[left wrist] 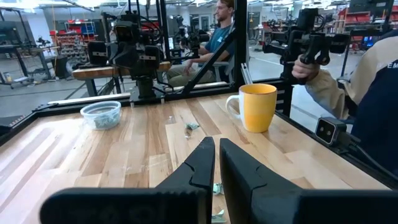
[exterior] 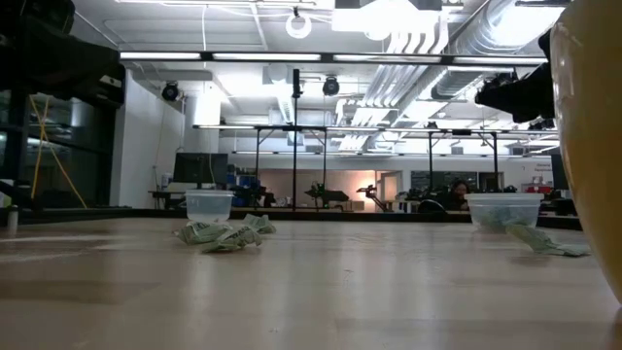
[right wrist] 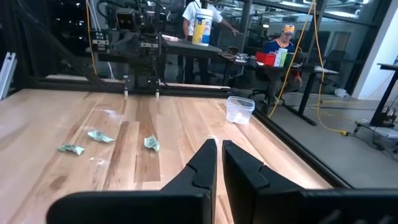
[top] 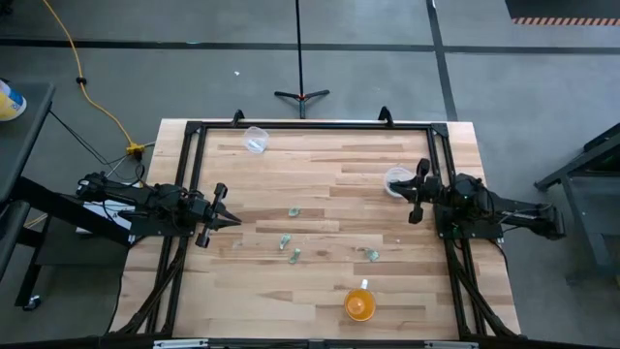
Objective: Pick and place items into bin
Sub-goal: Put the stevia packet into the top transparent bin
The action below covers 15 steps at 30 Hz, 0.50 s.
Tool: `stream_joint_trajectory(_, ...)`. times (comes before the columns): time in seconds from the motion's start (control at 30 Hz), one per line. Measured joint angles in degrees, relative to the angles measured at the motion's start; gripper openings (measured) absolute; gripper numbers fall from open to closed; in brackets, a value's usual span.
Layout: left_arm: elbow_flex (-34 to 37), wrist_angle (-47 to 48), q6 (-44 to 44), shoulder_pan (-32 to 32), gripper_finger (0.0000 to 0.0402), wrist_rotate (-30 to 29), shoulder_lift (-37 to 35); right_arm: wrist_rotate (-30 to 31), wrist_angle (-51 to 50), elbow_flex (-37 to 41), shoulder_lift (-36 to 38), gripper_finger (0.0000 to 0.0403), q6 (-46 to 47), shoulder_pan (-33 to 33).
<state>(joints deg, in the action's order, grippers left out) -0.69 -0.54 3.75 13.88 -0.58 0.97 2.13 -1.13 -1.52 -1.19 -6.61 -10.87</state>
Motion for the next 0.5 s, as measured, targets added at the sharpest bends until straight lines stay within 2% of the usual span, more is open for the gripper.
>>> stream_joint_trajectory(0.37, 0.0, 0.0, -1.4, 0.0, 0.0062, 0.0, 0.0, 0.0, 0.0, 0.0, 0.0, 0.0017, -1.2, 0.0)
stream_joint_trajectory(0.5, 0.0, -3.5, 5.0, 0.0, 0.0062, -5.7, 0.0, 0.3, 0.0, 0.0, 0.0, 0.0019, -1.2, 0.0)
